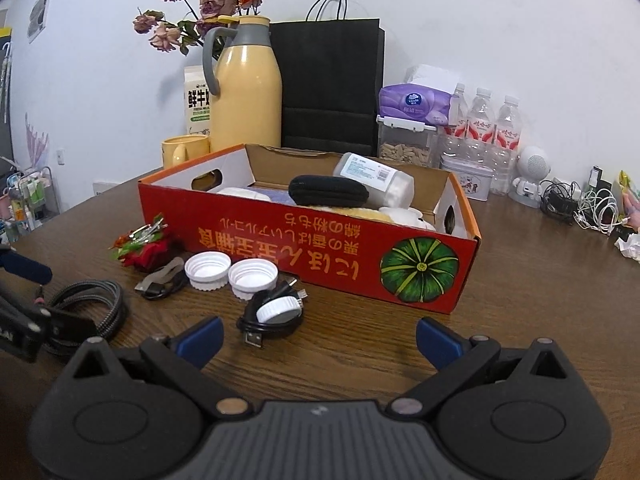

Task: Organize objects
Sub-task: 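Lower the left gripper onto the black braided cable and close it, then grasp the black cable with white earbud using the right gripper while the left holds the braided cable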

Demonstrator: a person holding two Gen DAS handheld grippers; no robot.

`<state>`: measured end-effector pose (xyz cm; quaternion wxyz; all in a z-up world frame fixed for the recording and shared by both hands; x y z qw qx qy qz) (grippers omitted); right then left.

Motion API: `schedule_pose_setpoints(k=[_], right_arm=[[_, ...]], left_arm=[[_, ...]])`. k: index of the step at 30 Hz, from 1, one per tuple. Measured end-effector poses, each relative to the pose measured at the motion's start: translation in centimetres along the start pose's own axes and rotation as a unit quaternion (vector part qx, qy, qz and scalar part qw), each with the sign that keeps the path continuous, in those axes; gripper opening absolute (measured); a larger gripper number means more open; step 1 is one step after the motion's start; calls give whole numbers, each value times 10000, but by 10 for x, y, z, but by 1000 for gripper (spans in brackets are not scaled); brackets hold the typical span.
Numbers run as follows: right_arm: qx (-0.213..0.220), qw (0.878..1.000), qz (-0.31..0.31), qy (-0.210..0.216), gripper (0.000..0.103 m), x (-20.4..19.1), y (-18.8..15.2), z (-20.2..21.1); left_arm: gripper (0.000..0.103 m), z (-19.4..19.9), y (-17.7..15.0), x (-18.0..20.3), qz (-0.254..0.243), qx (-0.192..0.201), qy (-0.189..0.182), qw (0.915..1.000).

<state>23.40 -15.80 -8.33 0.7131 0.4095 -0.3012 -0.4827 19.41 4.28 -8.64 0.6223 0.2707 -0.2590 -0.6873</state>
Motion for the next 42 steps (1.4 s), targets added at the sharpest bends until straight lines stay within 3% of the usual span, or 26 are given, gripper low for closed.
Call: schedule_pose_setpoints(k=[16,19,22,35,37,42], right_arm=[[-67,10000,-25,29,103,0,-6,-5],[-66,10000,-24,27,103,0,-6,-5],[-69,10000,-26,28,103,0,-6,-5],[36,9999,-2,128,103,-3,-4,-4],[116,9997,47,201,99,-7,-1,-3],[133,9989,54,440,58,-15,9,-8]], left_arm=[[103,-10,-8,4,42,-143,-191,9997],[102,-8,-10,5,112,-64,-146,9998],[91,-4,-10,9,116,28,-152,9998],[89,14,2,1,742,385,-61,9965],[89,17,6,-1,825,466,-12,9955],[89,23,14,-2,937,620,6,9937]])
Point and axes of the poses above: each gripper's, at about its wrist camera, not at the fingertips, and z roughly against the way its jaws point, x to its right, y to its top, the point moved 9 cm from there along -z, roughly the way its jaws point, and after that the axes turned 2 degrees about x, right-handed, at the moved point
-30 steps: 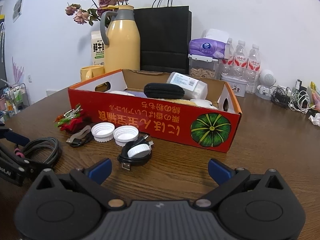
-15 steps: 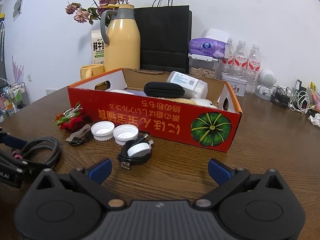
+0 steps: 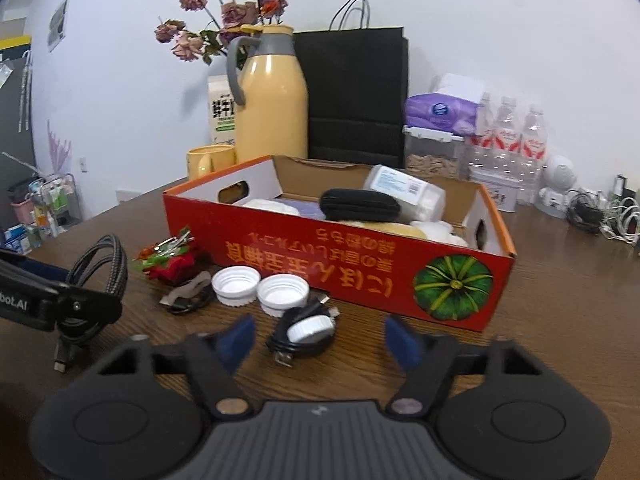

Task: Organize objects
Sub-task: 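Grasp the black cable with white earbud using the right gripper while the left holds the braided cable, then carry the braided cable and earbud cable into the box and open both grippers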

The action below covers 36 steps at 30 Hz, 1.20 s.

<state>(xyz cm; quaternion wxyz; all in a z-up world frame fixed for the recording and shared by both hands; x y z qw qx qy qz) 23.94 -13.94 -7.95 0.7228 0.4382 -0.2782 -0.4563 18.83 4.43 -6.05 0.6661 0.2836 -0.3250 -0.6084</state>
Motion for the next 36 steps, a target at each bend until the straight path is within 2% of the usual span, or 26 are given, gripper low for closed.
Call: schedule_pose_setpoints(k=[2,7,13,14,29,36], right_arm=[[-62,10000,48,48,50,-3,1,-5],[-125,9999,101,63,46,-6,1,-14],[-252,9996,79,110,34,-7,-2,-22],[-249,9996,73,133,28,-7,-2,-21],[14,9998,36,174,28,-8,6,-9],[339,9990,139,240,28,-14,30,2]], left_arm=[[89,0,1,1,0,18,-14,10000],[89,-3,2,0,42,4,-4,10000],[89,-5,1,0,45,-5,-32,10000],[89,-5,0,0,49,-12,-23,10000],[89,0,6,2,7,61,-45,10000],[89,15,34,14,-121,303,-289,9991]])
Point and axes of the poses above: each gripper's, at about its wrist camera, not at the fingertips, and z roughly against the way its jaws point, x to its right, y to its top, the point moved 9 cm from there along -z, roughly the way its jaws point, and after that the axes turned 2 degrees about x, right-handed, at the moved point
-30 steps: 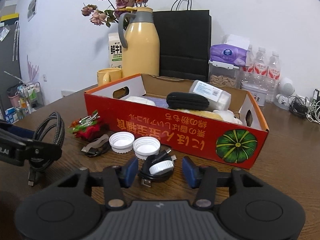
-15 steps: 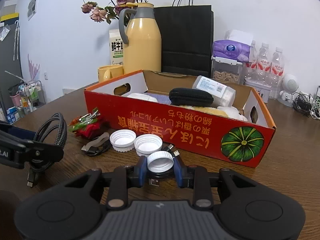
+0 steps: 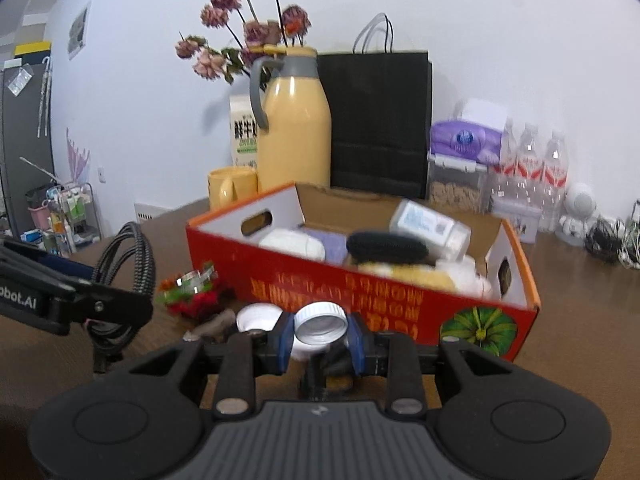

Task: Organize objects
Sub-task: 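Carry the braided cable and earbud cable into the box and open both grippers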

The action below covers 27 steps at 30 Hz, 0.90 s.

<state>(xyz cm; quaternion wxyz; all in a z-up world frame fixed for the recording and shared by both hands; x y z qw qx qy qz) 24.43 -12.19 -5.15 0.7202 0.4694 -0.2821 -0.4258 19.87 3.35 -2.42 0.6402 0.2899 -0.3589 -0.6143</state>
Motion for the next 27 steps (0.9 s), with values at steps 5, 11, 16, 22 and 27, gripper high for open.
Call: schedule_pose_setpoints(k=[5,11,16,22,27], right_arm=[[249,9997,74,-24,28,1,25,-1],[460,9988,150,-99,28,6,53,-10],[586,9979,197,-190,28,16,74,-24],[593,9977,171,-283,28,32,92,-52],[475,9983,-154,-298,28,46,83,-79]], left_arm=[[89,5,34,11,-130,282,-53,9995],[89,-8,76,20,-142,501,-86,9986],[89,-29,110,23,-28,602,-135,9981],[89,-66,136,19,200,540,-122,9983],[89,-106,129,15,329,272,-191,9989]])
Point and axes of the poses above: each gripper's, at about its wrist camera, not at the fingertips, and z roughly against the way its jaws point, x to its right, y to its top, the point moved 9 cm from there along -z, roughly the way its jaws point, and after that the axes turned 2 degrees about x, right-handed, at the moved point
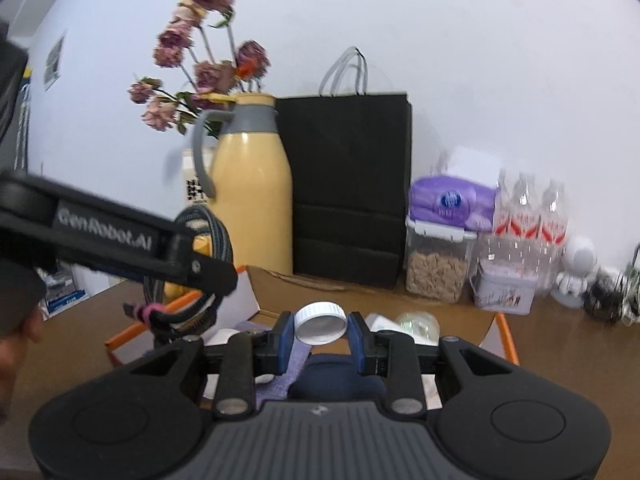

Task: Organize objects
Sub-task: 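Carry the braided cable and earbud cable into the box and open both grippers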

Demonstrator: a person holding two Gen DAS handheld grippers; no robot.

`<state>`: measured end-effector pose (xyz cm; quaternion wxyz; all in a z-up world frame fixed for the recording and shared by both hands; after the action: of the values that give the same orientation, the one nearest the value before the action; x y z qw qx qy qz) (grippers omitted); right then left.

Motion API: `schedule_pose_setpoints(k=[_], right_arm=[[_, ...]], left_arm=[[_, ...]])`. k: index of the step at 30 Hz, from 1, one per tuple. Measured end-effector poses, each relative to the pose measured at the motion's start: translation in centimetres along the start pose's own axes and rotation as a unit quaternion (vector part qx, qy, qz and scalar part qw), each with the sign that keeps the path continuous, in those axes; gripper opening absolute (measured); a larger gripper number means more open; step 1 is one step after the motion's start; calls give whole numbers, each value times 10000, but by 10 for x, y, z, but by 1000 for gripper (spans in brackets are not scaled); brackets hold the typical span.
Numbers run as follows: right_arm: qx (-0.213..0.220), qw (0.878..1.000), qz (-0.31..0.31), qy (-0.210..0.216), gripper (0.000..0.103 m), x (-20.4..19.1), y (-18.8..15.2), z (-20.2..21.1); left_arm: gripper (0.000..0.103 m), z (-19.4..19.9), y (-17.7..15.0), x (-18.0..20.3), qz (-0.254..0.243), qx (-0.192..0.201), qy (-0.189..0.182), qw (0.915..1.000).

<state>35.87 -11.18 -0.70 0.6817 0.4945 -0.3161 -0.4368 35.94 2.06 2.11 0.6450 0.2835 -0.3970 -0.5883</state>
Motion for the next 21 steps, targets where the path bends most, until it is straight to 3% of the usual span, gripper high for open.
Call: schedule_pose_setpoints(k=[7,14,15,16,19,21], right_arm=[[-207,9997,-70,91,28,4,-20,-15],[-285,9995,-98,-20,28,10,-25,-21],[-296,9995,-84,-56,31,10,-27,-21],[-299,9995,-84,-84,35,11,-27,-21],[-262,9994,-103,-203,59,15,-28,-18],[-229,9993,-103,-277,82,17,-28,-17]], left_arm=[[89,-36,-20,-10,60,-382,17,9993],[91,-45,-30,-8,-160,-423,252,9987],[93,-44,-30,-7,-249,-352,358,9984],[101,-43,-30,-7,-315,-290,427,9982],[103,-38,-26,-7,-367,-82,533,9979],[103,-37,-24,-9,-281,-43,549,9981]])
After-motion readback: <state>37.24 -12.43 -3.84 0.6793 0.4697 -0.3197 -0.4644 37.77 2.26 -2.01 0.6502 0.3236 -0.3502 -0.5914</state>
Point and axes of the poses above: each gripper's, at about its wrist camera, not at the fingertips, and z roughly against the way its jaws point, x to its right, y to its top, the point moved 9 cm from there along -z, roughly the way its jaws point, and after that the axes turned 2 degrees about x, right-handed, at the moved point
